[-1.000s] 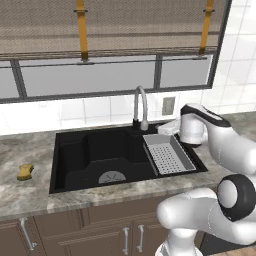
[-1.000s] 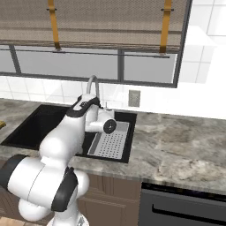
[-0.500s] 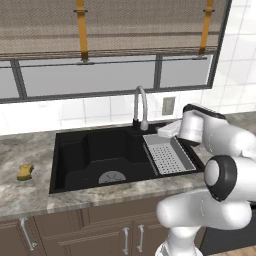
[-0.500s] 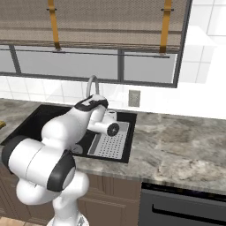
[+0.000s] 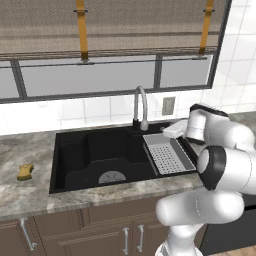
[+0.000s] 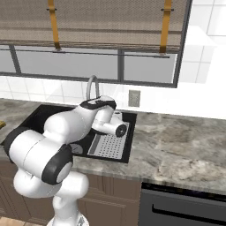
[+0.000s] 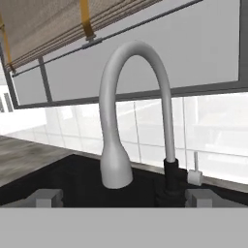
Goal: Soak the sponge with water for a few seconds and then drop it inside the sink.
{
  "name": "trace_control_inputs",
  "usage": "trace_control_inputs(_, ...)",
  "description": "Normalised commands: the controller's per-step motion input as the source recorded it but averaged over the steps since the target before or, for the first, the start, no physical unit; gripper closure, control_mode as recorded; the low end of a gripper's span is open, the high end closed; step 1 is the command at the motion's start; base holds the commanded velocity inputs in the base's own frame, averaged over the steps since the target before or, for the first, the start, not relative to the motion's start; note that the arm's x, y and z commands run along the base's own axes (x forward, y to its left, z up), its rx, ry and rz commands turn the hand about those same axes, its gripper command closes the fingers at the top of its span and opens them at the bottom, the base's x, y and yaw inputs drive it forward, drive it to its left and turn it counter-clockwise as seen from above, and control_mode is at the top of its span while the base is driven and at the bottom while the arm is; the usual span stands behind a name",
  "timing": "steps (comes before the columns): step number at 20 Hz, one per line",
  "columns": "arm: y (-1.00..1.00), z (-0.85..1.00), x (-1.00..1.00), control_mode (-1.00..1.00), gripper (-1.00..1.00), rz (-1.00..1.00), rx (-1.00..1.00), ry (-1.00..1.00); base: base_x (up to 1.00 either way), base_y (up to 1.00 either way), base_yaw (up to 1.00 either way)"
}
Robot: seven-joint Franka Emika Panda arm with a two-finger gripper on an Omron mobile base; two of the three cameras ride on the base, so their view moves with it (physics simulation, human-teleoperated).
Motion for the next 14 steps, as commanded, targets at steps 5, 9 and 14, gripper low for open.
trace_control_inputs(5,-0.03,0.00,0.05,-1.00,-1.00,0.05,-0.01,0.00,0.00,0.00,0.00)
trace_control_inputs(9,0.00,0.00,0.03,-1.00,-1.00,0.06,-0.01,0.00,0.00,0.00,0.00)
trace_control_inputs(14,0.00,0.01,0.08,-1.00,-1.00,0.09,0.00,0.00,0.00,0.00,0.00)
